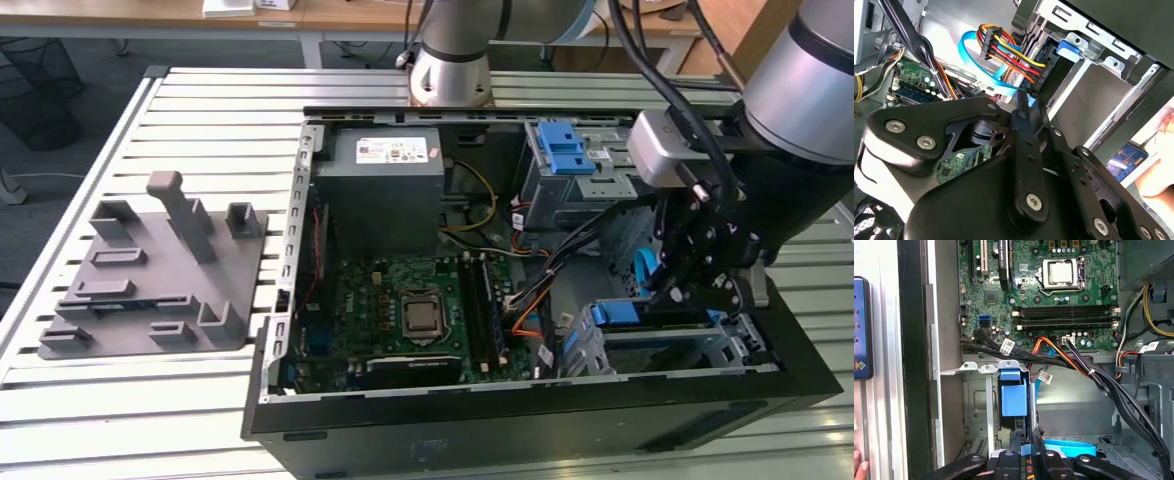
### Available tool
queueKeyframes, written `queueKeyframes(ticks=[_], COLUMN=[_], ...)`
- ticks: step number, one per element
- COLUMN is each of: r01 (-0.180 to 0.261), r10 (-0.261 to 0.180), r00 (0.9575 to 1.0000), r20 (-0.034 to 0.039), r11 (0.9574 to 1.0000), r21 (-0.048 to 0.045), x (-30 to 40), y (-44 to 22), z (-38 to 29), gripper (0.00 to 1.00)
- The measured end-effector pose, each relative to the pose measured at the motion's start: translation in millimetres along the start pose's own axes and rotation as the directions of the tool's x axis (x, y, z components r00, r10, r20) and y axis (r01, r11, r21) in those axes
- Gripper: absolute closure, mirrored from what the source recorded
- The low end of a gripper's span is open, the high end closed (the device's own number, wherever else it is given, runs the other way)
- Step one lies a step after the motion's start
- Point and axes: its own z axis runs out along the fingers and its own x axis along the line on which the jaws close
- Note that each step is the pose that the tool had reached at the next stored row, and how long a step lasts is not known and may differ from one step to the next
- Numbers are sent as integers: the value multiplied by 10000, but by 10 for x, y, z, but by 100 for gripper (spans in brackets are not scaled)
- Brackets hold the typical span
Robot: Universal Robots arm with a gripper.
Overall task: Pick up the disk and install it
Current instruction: 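Insert the second disk wire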
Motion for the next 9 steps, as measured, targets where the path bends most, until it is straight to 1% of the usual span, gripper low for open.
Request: queueKeyframes(ticks=[4, 9], r01=[0, -1], r10=[0, 1], r00=[10000, 10000], r20=[-2, 0], r11=[10000, 10000], r21=[-1, -2], x=[0, 1], y=[0, 0], z=[-17, -55], gripper=[77, 78])
